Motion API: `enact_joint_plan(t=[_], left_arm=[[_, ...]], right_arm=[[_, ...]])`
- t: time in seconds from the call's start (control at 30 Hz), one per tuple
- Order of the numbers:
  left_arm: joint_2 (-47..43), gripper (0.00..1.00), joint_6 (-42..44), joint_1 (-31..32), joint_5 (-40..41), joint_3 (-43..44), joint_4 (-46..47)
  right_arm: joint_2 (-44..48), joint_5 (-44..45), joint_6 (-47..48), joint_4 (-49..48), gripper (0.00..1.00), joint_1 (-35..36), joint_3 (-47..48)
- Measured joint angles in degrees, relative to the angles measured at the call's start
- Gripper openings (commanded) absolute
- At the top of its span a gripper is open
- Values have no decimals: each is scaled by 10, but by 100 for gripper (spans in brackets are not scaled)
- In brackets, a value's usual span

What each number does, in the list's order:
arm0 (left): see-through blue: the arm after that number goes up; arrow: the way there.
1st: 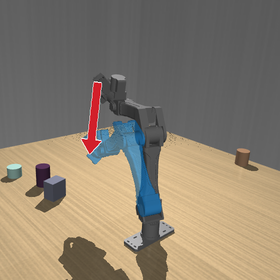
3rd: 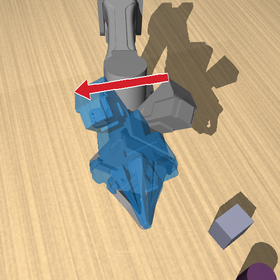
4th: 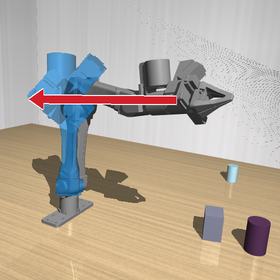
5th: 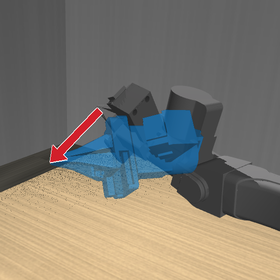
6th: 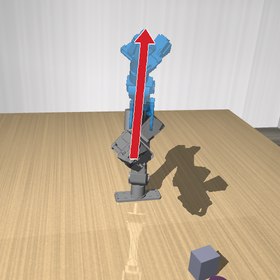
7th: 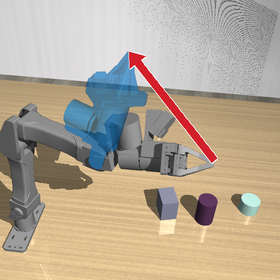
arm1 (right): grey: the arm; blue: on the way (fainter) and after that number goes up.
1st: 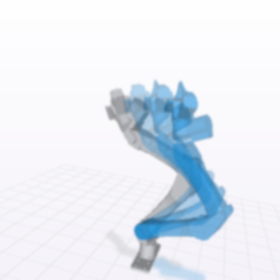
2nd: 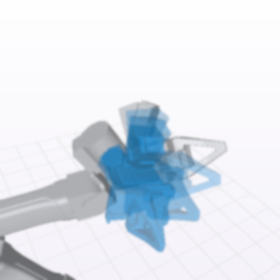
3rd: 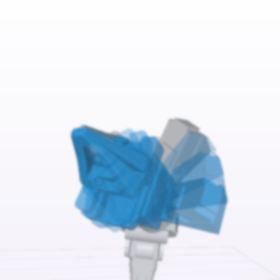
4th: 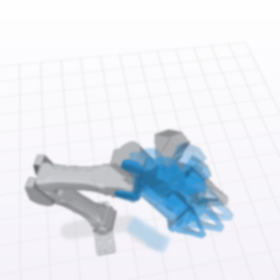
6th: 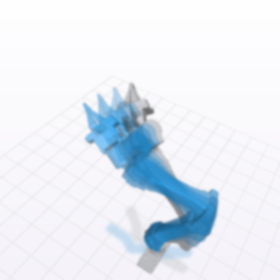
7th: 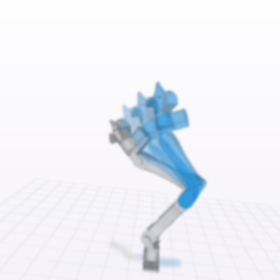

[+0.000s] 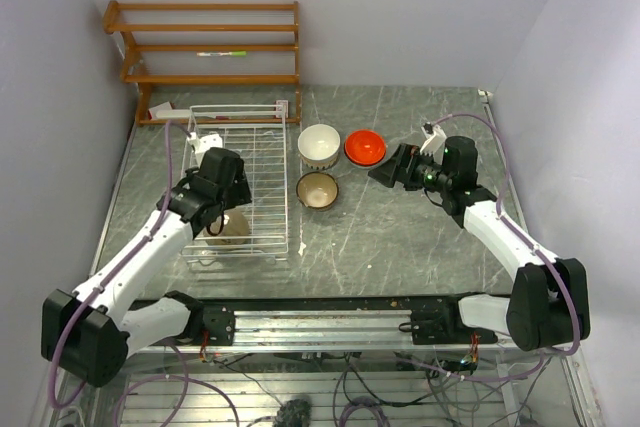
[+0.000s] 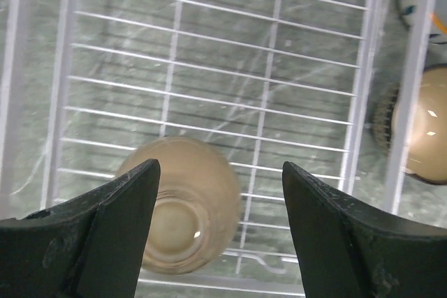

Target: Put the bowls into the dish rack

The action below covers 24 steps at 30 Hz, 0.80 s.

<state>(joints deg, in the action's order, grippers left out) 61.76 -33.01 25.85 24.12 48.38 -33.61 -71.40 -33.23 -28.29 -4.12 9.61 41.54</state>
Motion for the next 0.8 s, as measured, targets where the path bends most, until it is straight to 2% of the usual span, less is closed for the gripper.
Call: enact_joint_plan(t=[0.27, 0.4, 0.57, 0.8], left_arm=[[74, 80, 1, 10, -126, -1, 78], [84, 80, -2, 14, -158, -26, 96], [79, 82, -11, 14, -148, -43, 86], [29, 84, -41, 16, -54, -54, 30]], right_arm=[[1, 3, 0, 1, 89, 0, 0], [1, 4, 0, 1, 89, 0, 0], [2, 4, 0, 1, 89, 0, 0], [2, 4, 0, 0, 88, 0, 0]])
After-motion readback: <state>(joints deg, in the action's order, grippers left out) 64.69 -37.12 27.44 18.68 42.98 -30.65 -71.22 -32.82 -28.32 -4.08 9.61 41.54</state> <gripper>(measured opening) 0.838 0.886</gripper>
